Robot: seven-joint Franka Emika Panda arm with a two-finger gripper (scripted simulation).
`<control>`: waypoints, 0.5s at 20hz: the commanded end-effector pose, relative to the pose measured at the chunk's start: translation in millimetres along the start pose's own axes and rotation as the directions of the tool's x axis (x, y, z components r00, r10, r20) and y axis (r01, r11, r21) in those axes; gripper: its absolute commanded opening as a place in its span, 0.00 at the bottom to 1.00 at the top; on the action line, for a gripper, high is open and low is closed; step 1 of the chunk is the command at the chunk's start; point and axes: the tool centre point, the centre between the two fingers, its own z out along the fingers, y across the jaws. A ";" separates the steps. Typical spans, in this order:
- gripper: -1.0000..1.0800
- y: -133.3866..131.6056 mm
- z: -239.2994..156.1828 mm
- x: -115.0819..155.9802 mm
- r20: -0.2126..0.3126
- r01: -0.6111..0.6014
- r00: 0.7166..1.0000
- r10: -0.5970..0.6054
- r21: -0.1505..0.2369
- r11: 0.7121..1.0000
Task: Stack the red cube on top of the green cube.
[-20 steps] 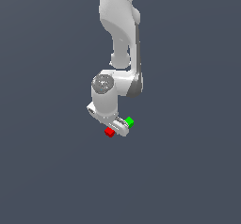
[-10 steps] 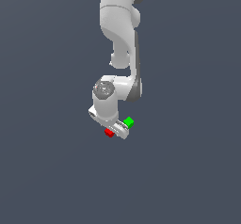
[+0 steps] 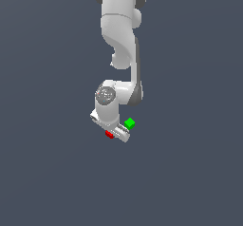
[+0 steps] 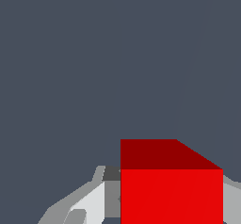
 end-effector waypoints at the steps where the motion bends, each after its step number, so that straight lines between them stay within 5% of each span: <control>1: 0.00 -0.1 0.1 0.4 -0.001 0.000 1.000 0.000 0.000 1.000; 10: 0.00 -0.3 -1.1 0.1 0.000 0.000 1.000 0.000 0.000 1.000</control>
